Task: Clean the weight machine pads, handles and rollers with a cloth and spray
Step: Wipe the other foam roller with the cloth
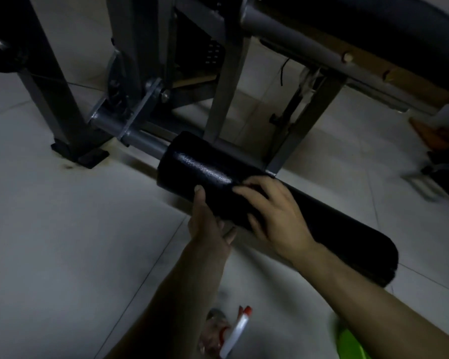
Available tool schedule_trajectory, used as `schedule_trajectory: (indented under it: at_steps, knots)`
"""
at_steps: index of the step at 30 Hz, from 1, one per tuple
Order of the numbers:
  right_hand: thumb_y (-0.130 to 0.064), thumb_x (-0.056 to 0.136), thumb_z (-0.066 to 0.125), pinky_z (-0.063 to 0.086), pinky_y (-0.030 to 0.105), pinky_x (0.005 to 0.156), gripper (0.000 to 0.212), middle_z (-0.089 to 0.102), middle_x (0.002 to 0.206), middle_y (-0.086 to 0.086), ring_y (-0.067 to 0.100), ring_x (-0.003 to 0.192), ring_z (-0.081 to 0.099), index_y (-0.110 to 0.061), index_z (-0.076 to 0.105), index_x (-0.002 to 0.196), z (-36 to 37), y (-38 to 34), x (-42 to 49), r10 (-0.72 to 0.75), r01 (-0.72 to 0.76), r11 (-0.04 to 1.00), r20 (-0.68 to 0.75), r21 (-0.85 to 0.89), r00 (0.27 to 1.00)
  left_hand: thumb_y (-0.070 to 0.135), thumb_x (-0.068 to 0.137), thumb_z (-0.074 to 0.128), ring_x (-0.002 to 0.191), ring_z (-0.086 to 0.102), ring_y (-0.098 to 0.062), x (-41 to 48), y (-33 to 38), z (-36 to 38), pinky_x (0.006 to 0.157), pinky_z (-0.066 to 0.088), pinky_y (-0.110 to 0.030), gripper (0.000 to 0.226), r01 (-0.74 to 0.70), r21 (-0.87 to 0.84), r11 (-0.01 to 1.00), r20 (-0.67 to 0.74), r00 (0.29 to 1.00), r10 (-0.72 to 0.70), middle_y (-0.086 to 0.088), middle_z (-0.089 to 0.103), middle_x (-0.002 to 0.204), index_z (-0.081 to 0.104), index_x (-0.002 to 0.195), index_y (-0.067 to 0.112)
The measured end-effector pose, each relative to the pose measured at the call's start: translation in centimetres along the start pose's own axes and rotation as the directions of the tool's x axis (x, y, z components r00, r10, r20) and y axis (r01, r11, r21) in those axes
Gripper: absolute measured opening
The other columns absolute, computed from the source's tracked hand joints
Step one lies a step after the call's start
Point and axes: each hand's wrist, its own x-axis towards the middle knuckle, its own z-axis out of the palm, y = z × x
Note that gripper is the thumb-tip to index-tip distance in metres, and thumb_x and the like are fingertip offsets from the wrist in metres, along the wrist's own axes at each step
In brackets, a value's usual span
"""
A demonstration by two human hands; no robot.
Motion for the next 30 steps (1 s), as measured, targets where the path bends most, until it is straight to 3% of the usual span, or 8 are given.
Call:
schedule_trajectory:
  at_steps: [2,4,9,13,18,22,26,30]
  knots:
    - [-0.006,0.081,0.066,0.046,0.051,0.098,0.058,0.053,0.14,0.016,0.036,0.125,0.054,-0.01,0.062,0.138,-1.6,2.1,-5.3,0.089,-0.09,0.996,-0.039,-0.023,0.995,0.085,0.083,0.049,0.063,0.066,-0.029,-0.2,-0.8,0.6,0.104,0.05,-0.054,0.095,0.04,0.017,0.999,-0.005,0.999,-0.04,-0.012,0.07,0.073,0.06,0.133,0.004]
    - [-0.01,0.086,0.064,0.046,0.054,0.099,0.051,0.053,0.139,0.015,0.034,0.127,0.054,-0.009,0.064,0.137,-2.8,3.7,-9.6,0.187,-0.191,0.981,-0.105,-0.029,0.977,0.091,0.078,0.046,0.039,0.025,-0.017,-0.4,-1.6,0.8,0.106,0.048,-0.054,0.096,0.09,0.039,0.995,0.025,0.996,-0.091,-0.004,0.047,0.053,0.065,0.108,0.002]
    - [-0.009,0.085,0.063,0.047,0.053,0.099,0.051,0.057,0.13,0.011,0.031,0.121,0.056,-0.007,0.064,0.136,-1.9,3.2,-8.6,0.287,-0.267,0.957,-0.248,0.111,0.925,0.089,0.079,0.047,0.044,0.025,-0.017,-0.4,-2.3,1.0,0.103,0.049,-0.061,0.08,0.116,-0.002,0.993,0.054,0.992,-0.116,-0.004,0.041,0.049,0.06,0.084,0.011]
    - [-0.007,0.08,0.07,0.047,0.05,0.096,0.056,0.058,0.127,0.012,0.033,0.115,0.056,-0.012,0.065,0.136,1.0,0.3,0.4,0.237,-0.207,0.968,-0.239,0.142,0.942,0.085,0.081,0.052,0.095,0.072,-0.038,-0.1,-3.8,0.8,0.102,0.051,-0.061,0.08,0.034,-0.003,0.999,0.115,0.993,-0.034,-0.017,0.073,0.109,0.065,0.119,0.016]
    - [-0.006,0.079,0.062,0.045,0.046,0.094,0.059,0.056,0.124,0.012,0.032,0.112,0.054,-0.017,0.063,0.137,-0.3,1.6,-0.3,0.192,-0.183,0.98,-0.129,0.082,0.973,0.078,0.085,0.057,0.113,0.066,-0.035,-1.3,-6.4,1.6,0.105,0.049,-0.058,0.067,-0.006,0.059,0.998,0.118,0.993,-0.001,-0.016,0.068,0.123,0.059,0.127,0.025]
    - [0.004,0.071,0.063,0.046,0.046,0.096,0.063,0.057,0.119,0.012,0.033,0.109,0.055,-0.013,0.066,0.132,-3.2,5.5,-7.8,0.25,-0.245,0.968,-0.155,0.046,0.956,0.084,0.079,0.057,0.139,0.047,-0.038,-1.2,-7.7,2.5,0.101,0.053,-0.054,0.088,0.028,0.109,0.994,0.108,0.993,-0.04,-0.022,0.059,0.141,0.056,0.136,0.017]
    - [0.002,0.076,0.058,0.047,0.051,0.094,0.061,0.058,0.119,0.011,0.033,0.109,0.056,-0.013,0.066,0.135,-6.2,9.7,-18.0,0.379,-0.4,0.916,-0.244,-0.039,0.892,0.089,0.071,0.057,0.147,0.026,-0.043,-0.3,-8.1,2.4,0.088,0.059,-0.047,0.117,0.034,0.119,0.992,0.049,0.998,-0.04,-0.027,0.031,0.16,0.037,0.156,0.011]
    - [-0.008,0.084,0.055,0.048,0.052,0.092,0.059,0.055,0.119,0.011,0.031,0.109,0.054,-0.015,0.061,0.142,-6.1,9.8,-21.2,0.472,-0.503,0.865,-0.346,0.002,0.811,0.09,0.075,0.053,0.147,0.03,-0.043,0.1,-8.1,2.9,0.08,0.06,-0.041,0.114,0.034,0.142,0.989,0.027,0.999,-0.039,-0.026,0.039,0.156,0.04,0.154,0.009]
